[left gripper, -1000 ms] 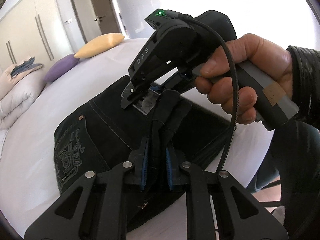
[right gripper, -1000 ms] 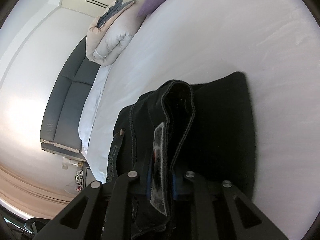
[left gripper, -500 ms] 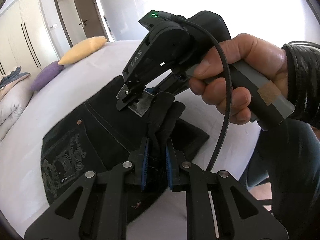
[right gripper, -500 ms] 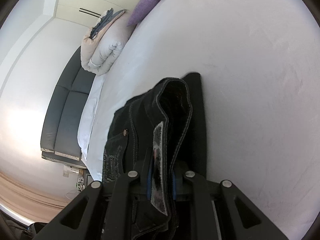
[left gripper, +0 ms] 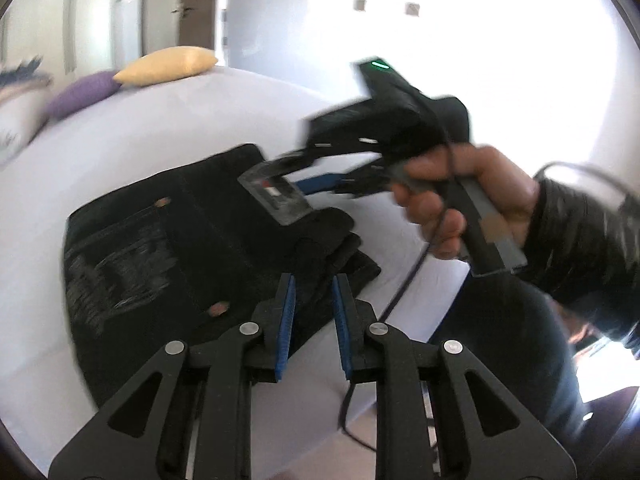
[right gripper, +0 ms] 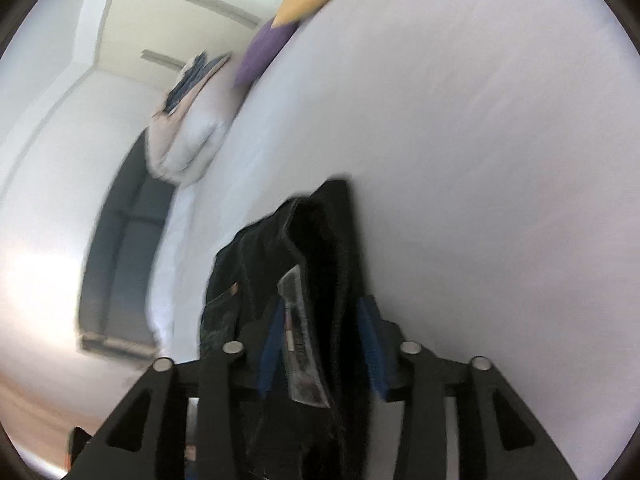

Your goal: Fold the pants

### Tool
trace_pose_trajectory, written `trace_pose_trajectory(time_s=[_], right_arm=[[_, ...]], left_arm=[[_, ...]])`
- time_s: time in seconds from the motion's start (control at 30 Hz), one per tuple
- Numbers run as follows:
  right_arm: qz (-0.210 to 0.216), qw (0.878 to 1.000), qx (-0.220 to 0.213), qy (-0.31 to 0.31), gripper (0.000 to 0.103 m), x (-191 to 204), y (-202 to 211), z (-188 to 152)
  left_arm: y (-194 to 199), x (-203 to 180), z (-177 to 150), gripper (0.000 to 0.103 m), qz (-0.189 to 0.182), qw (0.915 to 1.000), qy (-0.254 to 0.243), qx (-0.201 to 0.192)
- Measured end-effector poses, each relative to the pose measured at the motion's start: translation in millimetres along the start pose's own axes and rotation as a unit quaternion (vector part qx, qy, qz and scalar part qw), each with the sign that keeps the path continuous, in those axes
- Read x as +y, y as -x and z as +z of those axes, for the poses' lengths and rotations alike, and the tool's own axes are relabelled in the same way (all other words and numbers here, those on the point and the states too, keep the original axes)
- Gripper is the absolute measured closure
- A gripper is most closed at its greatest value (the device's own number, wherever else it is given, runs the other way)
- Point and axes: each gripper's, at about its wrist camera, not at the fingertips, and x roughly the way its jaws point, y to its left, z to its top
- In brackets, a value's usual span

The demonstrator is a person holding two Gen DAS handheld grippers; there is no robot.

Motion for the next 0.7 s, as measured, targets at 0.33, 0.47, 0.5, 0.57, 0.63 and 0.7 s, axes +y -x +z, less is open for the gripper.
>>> trace_pose_trajectory(time_s=[0.33, 0.47, 0.5, 0.57, 0.63, 0.7], right_arm=[[-0.034, 0.998, 0.039, 0.046, 0.103, 37.9, -8.7, -47.9], [-0.047, 0.997, 0.022, 0.056, 0.103, 27.7, -9.5, -50.0], [-0.043, 0.997, 0.019, 0.057, 0.103, 24.8, -10.2, -51.1], [-0.029, 0.998, 0.013, 0.051, 0.103, 16.8, -8.8, -52.6], [-0.019, 0.999, 0.008, 0.039, 0.103, 11.4, -7.7, -53.5], [-0.03, 0.999, 0.004, 0.045, 0.103, 15.7, -7.1, -54.8]], left_arm=[[-13.8, 173.8, 18.2, 0.085, 0.08, 0.9898, 0.115, 0.028], [-35.4, 216.7, 12.7, 0.085, 0.098, 0.9852, 0.131, 0.052], [-36.2, 216.4, 5.4, 0.085, 0.106, 0.9852, 0.125, 0.051], [-37.5, 203.0, -5.3, 0.085, 0.123, 0.9868, 0.094, 0.049], [-36.0, 186.5, -20.9, 0.085, 0.126, 0.9874, 0.084, 0.046], [-28.7, 172.6, -34.9, 0.085, 0.131, 0.9874, 0.076, 0.043]])
